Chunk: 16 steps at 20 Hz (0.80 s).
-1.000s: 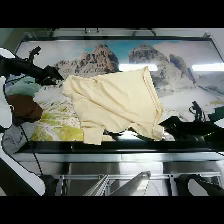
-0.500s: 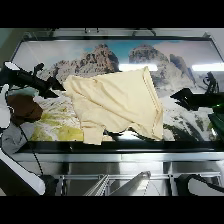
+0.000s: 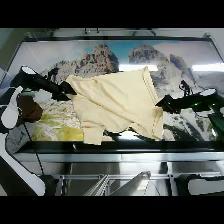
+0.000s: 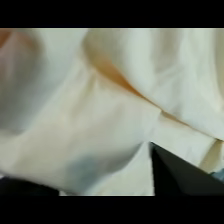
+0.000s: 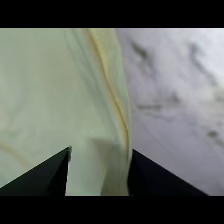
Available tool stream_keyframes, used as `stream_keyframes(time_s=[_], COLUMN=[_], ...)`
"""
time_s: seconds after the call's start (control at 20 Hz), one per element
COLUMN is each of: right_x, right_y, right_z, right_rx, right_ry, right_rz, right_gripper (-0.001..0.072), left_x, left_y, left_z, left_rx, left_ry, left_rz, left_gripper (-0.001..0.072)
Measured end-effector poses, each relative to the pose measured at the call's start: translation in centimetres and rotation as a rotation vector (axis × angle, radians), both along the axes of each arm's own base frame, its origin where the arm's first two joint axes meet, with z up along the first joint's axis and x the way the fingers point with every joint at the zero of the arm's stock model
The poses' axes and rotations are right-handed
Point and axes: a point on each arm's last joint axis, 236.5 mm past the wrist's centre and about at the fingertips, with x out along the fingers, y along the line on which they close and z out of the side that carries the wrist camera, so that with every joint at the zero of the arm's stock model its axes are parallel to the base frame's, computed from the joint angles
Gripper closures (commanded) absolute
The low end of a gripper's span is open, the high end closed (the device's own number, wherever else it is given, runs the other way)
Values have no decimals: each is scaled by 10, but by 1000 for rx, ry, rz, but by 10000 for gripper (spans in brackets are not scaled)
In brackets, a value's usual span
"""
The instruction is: Fold the shirts.
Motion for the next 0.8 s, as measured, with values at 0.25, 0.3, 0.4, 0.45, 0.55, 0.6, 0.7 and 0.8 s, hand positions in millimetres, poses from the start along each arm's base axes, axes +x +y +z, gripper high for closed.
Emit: stream_keyframes(time_s=[0.25, 0.3, 0.4, 0.45, 0.55, 0.6, 0.7, 0.8], right_x=[-7, -6, 0, 4, 8, 7, -7, -29], right_y=[13, 16, 16, 14, 7, 1, -10, -17], right_z=[0, 12, 48, 72, 137, 169, 233, 288], right_rx=[15, 35, 64, 78, 97, 91, 61, 14], right_ry=[4, -17, -89, -142, -289, -363, -513, -650], right_rz=[79, 100, 129, 136, 143, 141, 135, 123], right_gripper=[696, 697, 697, 696, 696, 696, 696, 696], left_x=[4, 5, 12, 14, 15, 12, -2, -29], left_y=[-30, -33, -34, -33, -27, -23, -14, -5], left_z=[0, 10, 49, 76, 141, 180, 254, 323], left_rx=[28, 24, 14, 14, 29, 43, 77, 123], left_ry=[-64, -79, -148, -194, -316, -393, -539, -685], left_rz=[-97, -117, -153, -172, -195, -201, -204, -199], left_gripper=[695, 695, 695, 695, 689, 688, 686, 685])
